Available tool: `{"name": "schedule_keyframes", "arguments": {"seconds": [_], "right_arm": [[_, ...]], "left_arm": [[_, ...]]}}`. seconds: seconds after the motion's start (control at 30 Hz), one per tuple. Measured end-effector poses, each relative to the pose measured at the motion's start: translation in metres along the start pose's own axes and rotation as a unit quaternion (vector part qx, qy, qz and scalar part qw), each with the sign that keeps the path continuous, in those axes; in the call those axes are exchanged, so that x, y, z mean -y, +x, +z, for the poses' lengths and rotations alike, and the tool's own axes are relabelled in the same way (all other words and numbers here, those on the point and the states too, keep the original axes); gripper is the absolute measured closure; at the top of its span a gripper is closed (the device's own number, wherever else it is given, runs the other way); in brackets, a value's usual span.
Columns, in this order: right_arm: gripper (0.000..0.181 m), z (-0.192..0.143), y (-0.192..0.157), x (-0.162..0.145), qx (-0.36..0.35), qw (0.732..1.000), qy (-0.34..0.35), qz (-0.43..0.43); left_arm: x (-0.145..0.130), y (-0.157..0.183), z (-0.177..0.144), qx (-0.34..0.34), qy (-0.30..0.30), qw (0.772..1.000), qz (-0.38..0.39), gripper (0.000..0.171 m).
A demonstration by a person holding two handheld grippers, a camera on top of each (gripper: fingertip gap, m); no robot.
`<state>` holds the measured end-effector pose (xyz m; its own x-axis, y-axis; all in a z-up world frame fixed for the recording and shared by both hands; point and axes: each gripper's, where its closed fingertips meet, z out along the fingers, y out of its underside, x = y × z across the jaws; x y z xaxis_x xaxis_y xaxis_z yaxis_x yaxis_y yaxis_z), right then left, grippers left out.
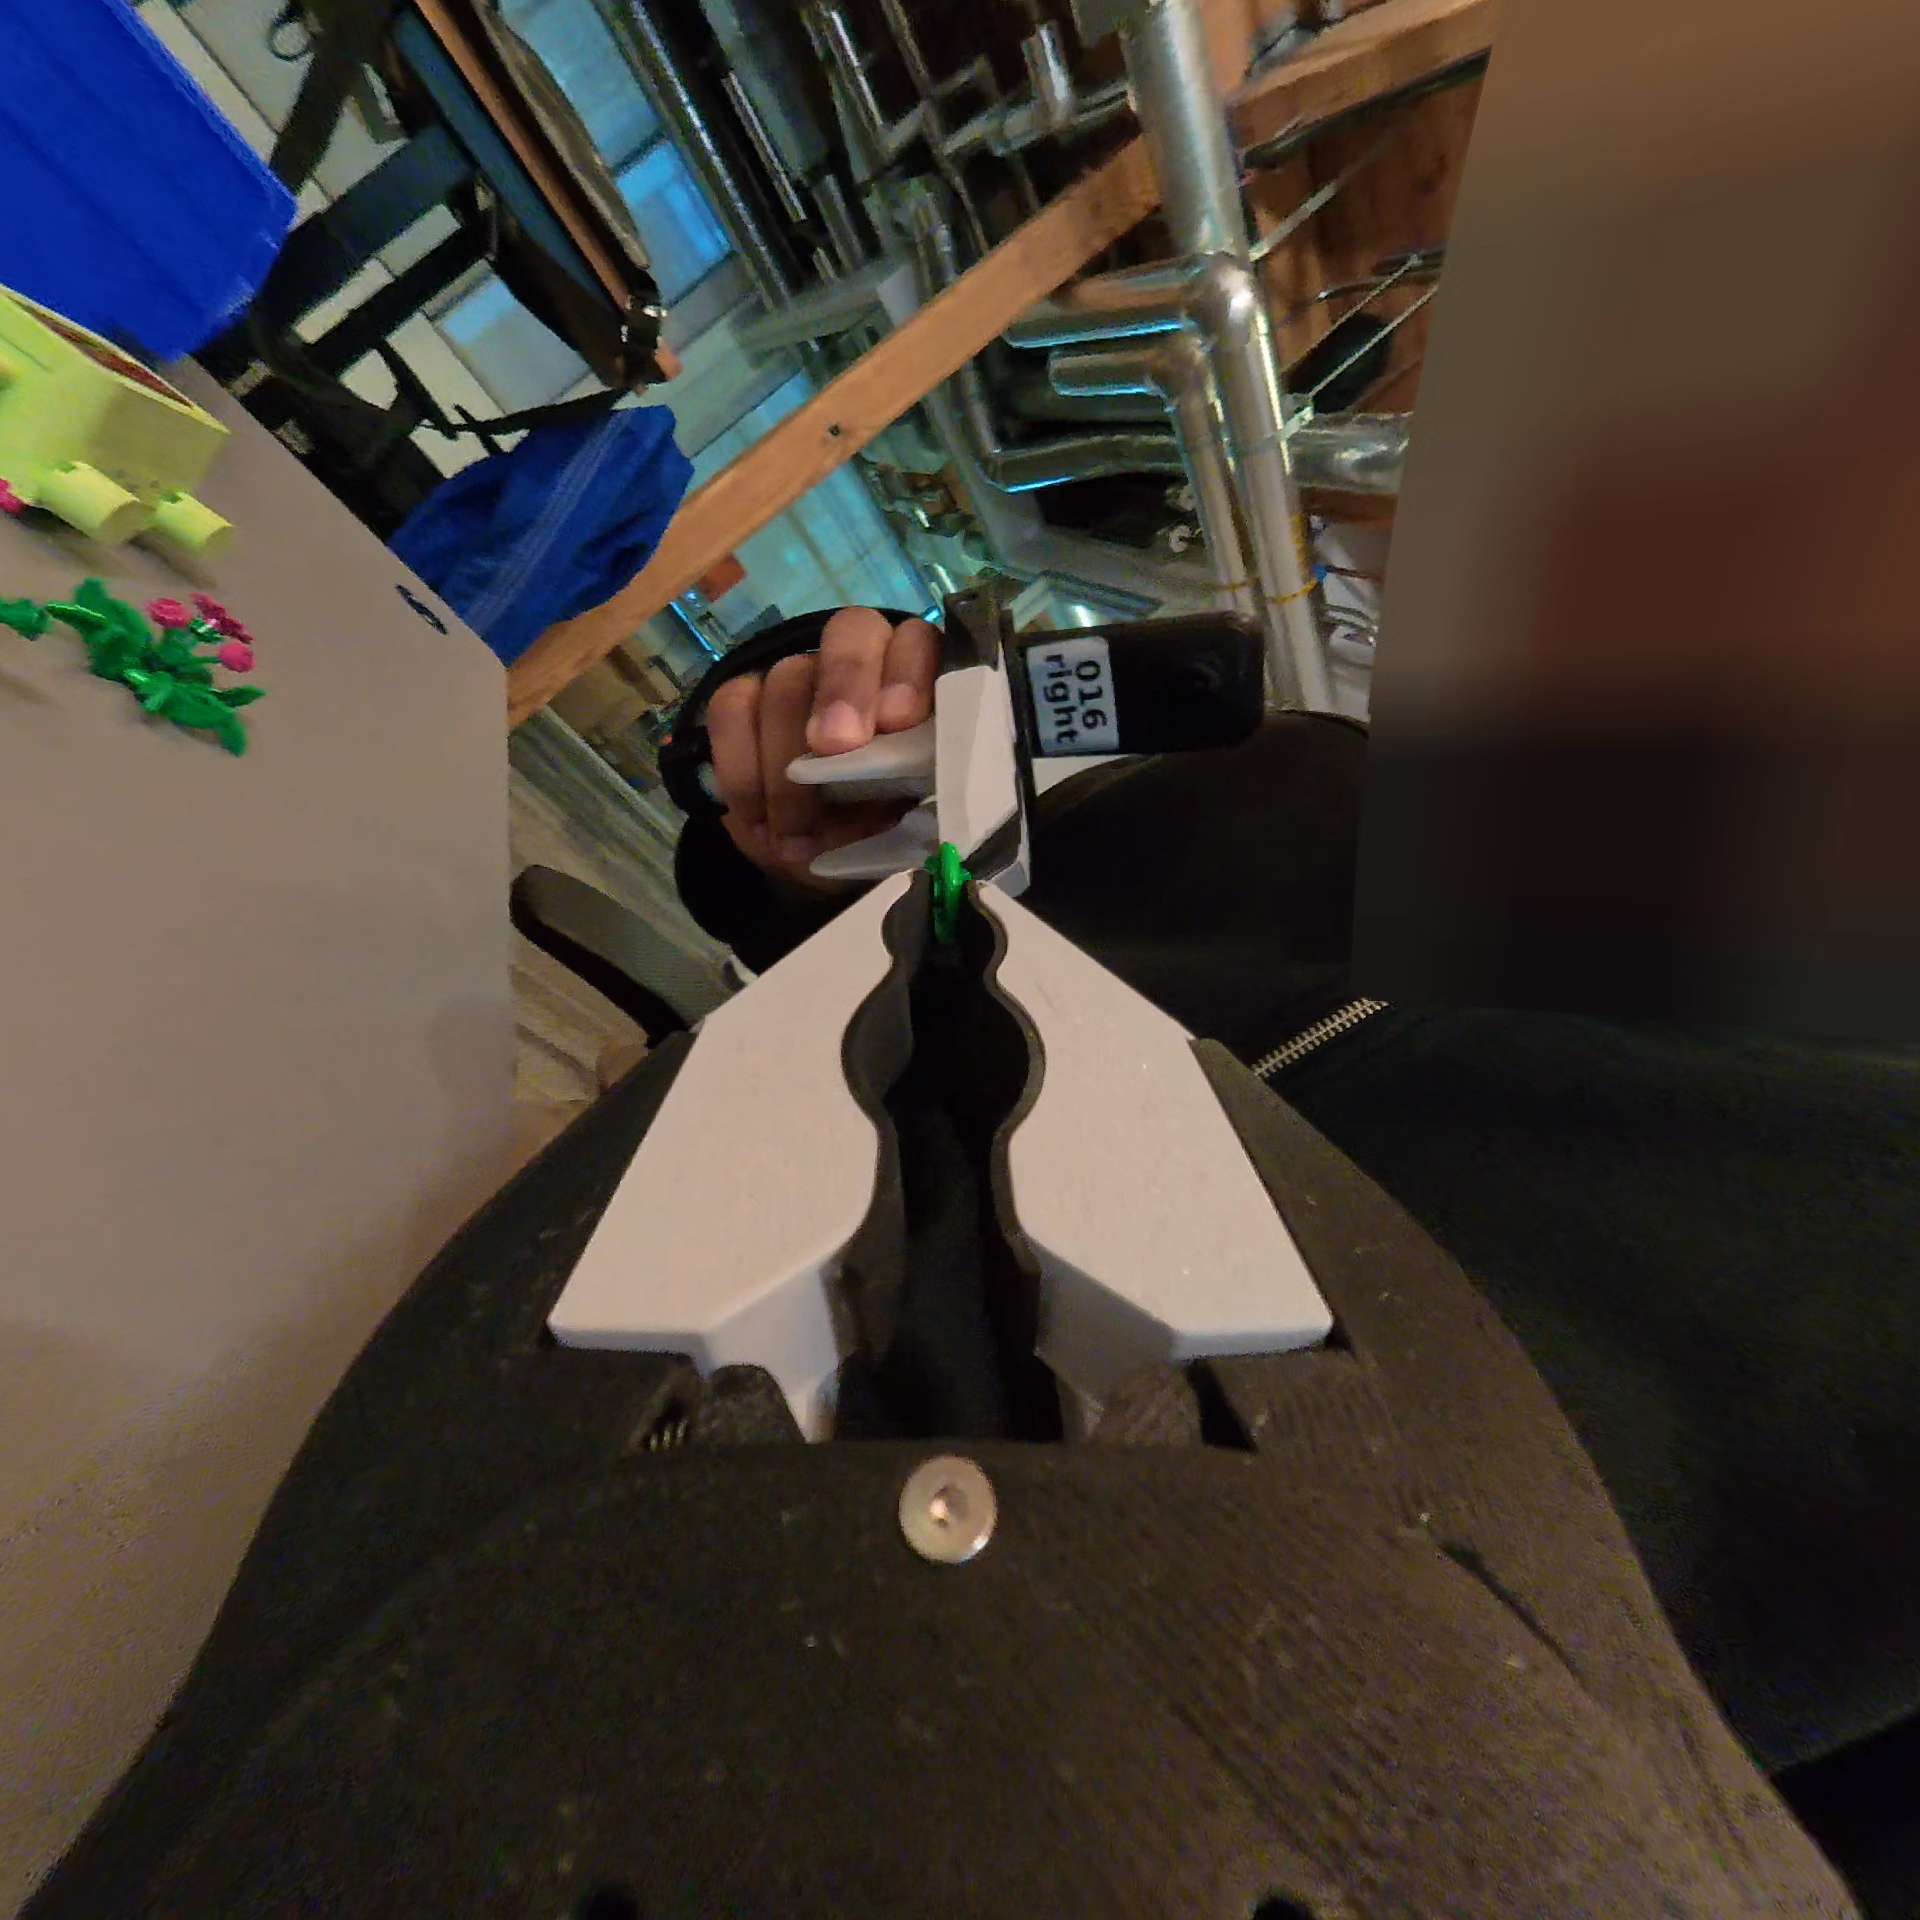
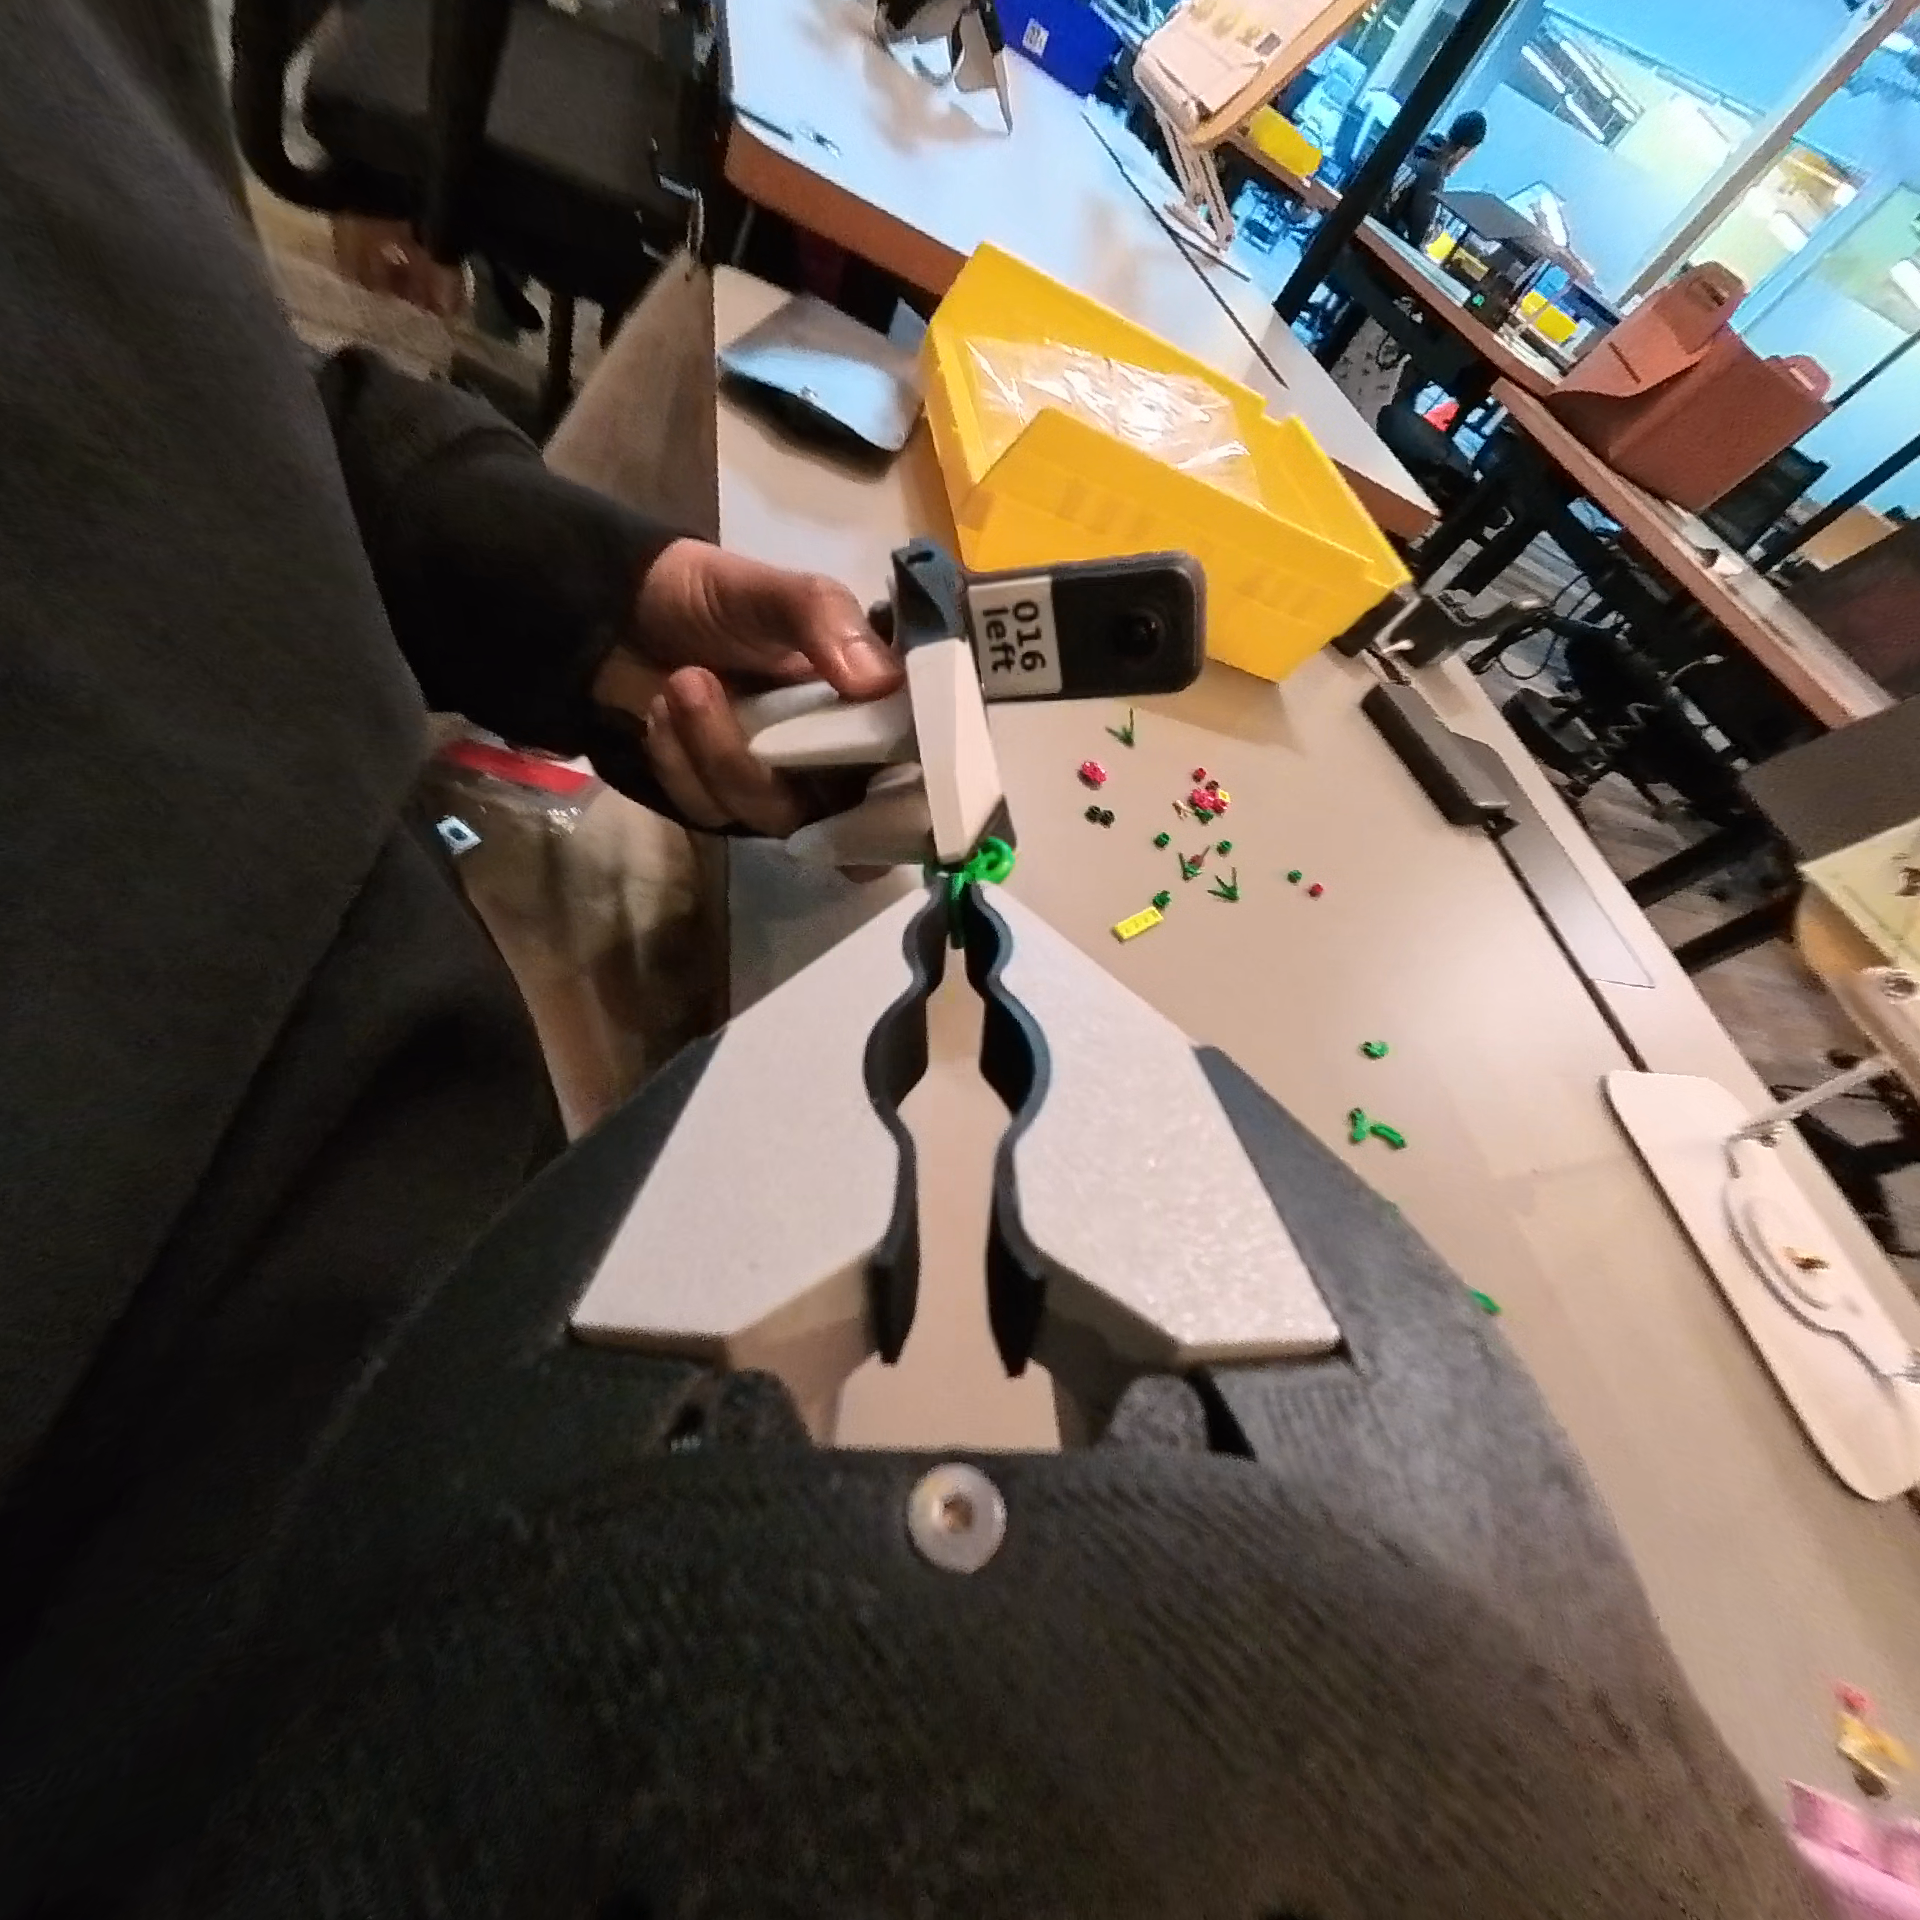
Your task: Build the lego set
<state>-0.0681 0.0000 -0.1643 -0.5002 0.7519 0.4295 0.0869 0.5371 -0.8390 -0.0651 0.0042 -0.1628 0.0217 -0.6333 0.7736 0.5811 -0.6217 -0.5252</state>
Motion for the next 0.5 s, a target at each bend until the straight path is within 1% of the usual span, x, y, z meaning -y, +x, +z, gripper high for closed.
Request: {"name": "schedule_keyframes", "arguments": {"seconds": [0.23,0.4,0.5], "right_arm": [[0.181,0.0001,-0.0009,-0.0019,-0.014,0.999,-0.024,-0.040],[0.181,-0.0006,-0.0012,-0.0018,-0.014,0.999,-0.028,-0.044],[0.181,-0.0023,-0.0012,0.0000,-0.012,0.999,-0.020,-0.043]], "left_arm": [[0.0002,-0.0030,-0.0013,0.008,0.001,1.000,0.004,0.169],[0.0016,-0.0028,-0.0031,0.012,0.003,1.000,0.009,0.169],[0.0010,0.0002,-0.0023,0.000,0.001,1.000,-0.002,0.170]]}}
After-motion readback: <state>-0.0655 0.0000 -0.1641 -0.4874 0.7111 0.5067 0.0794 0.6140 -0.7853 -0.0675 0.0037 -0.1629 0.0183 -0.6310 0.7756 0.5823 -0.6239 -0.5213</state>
